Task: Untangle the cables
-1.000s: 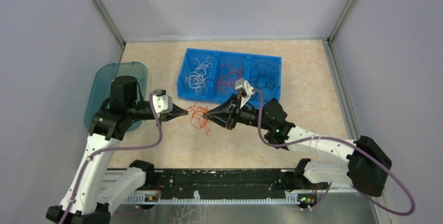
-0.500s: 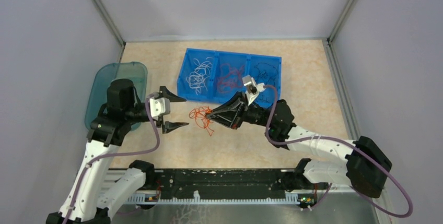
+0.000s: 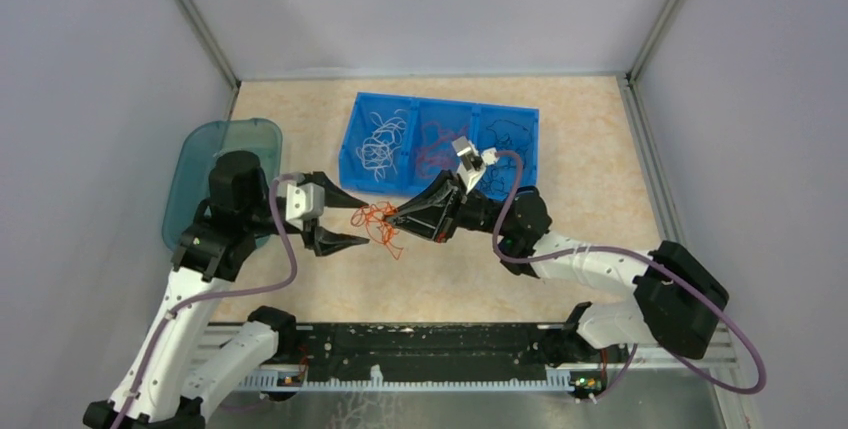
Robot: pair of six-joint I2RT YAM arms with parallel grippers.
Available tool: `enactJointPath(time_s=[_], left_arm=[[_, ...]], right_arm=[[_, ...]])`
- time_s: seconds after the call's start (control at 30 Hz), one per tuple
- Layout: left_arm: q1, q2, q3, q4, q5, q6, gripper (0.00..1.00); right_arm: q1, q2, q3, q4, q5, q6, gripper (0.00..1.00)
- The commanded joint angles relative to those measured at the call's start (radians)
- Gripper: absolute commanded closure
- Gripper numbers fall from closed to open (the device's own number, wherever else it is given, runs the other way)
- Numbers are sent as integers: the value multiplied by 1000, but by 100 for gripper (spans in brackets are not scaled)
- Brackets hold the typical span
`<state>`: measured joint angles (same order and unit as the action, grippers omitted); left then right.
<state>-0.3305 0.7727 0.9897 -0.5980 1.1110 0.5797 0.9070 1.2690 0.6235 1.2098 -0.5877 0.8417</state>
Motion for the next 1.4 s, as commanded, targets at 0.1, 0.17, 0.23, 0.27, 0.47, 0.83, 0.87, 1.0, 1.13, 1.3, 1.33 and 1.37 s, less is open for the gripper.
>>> enactJointPath(time_s=[0.1,0.17,0.23,0.27,0.47,0.83,0.87,1.0,1.13,1.3,1.33,1.37], left_arm=[[-25,-21,-52,5,-74,63,44],[-25,-26,-51,53,-104,47,50],[-25,-37,-51,102,-122,22,56],[-25,-41,-51,121,-133,11,58],[-25,-52,-28,141,-153,-2,79],[-25,-30,61,293,-349,141,99],[-25,-28,69,305,-351,170,99],[-25,-5,124,238,-252,296,99],[-25,-3,137,121,-173,433,99],[-27,-21,121,101,-158,475,99],[-27,-23,120,101,-158,481,99],[-27,-25,119,101,-158,484,99]], right_arm=[[-1,19,60,136,-6,43,93],[-1,19,59,136,-12,45,93],[-1,15,54,131,-12,44,93],[-2,12,50,128,-11,42,93],[-2,-18,18,111,-6,13,90],[-2,-160,-60,-137,-38,-219,47],[-1,-191,-52,-230,-42,-281,42],[-2,-286,22,-548,1,-493,27],[-3,-268,134,-628,111,-543,21],[-3,-137,248,-532,81,-466,22],[-3,-111,261,-491,57,-432,23],[-2,-82,273,-454,34,-402,24]])
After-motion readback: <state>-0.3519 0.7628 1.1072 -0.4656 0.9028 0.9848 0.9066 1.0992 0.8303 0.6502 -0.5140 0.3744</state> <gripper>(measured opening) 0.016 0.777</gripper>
